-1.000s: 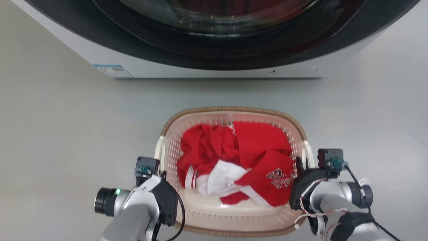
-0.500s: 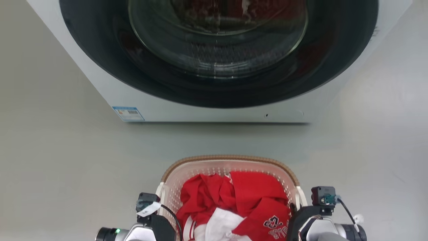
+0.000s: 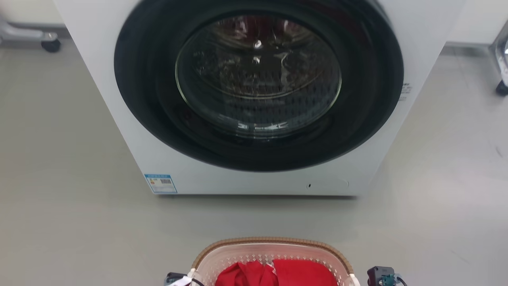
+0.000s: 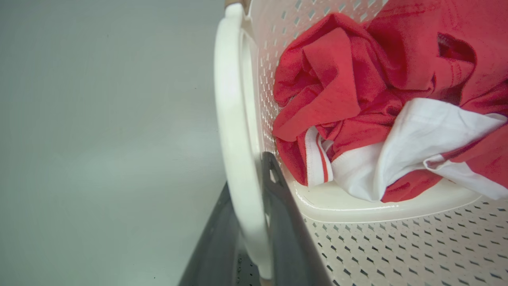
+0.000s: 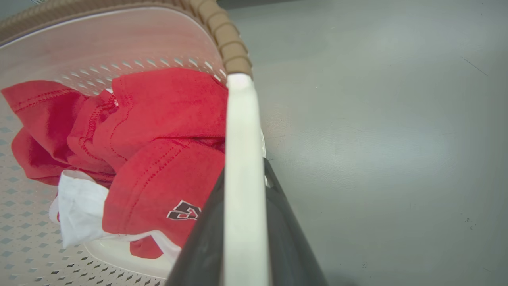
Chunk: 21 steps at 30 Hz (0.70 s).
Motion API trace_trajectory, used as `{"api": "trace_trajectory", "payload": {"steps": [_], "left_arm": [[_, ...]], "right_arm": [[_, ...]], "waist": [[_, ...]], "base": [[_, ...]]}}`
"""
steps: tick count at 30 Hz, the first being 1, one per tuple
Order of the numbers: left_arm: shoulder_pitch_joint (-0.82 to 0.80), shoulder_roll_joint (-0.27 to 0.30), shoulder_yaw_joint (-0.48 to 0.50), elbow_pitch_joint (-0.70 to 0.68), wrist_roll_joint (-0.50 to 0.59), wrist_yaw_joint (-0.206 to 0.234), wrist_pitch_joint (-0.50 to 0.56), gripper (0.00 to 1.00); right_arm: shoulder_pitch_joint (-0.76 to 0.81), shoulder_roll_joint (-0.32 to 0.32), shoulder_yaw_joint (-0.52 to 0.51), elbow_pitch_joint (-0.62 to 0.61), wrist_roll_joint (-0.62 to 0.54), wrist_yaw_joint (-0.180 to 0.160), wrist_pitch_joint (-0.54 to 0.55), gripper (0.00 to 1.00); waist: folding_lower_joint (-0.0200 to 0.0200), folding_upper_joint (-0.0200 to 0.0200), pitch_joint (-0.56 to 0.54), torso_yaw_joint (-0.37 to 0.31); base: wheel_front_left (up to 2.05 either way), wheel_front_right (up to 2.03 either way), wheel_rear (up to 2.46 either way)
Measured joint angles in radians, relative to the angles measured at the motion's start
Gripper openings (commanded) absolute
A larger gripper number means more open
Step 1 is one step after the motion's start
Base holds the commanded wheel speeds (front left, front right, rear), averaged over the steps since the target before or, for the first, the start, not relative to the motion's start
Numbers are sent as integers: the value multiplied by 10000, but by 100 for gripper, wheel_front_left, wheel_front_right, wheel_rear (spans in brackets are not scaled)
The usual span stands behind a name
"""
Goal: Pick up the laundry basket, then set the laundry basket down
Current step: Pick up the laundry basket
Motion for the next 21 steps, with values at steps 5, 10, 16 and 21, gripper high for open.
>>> {"api": "trace_trajectory", "payload": {"steps": [5, 10, 16, 21], "left_arm": [[155, 25, -46, -4, -44, 0, 90, 0], [163, 69, -98, -2, -153, 2, 169, 0], [171, 82, -207, -4, -192, 4, 171, 0], [173, 92, -265, -2, -209, 4, 184, 0]], "right_arm": [[113, 0, 128, -54, 205, 0, 82, 0], [115, -6, 328, -123, 477, -6, 111, 0], [116, -12, 466, -121, 706, -33, 109, 0], [116, -13, 579, -115, 825, -33, 107, 0]], "waist": [[0, 0, -544, -7], [1, 1, -886, -19], [1, 1, -954, -41], [2, 2, -960, -42]], "base": [[0, 0, 0], [0, 0, 0], [0, 0, 0], [0, 0, 0]]}}
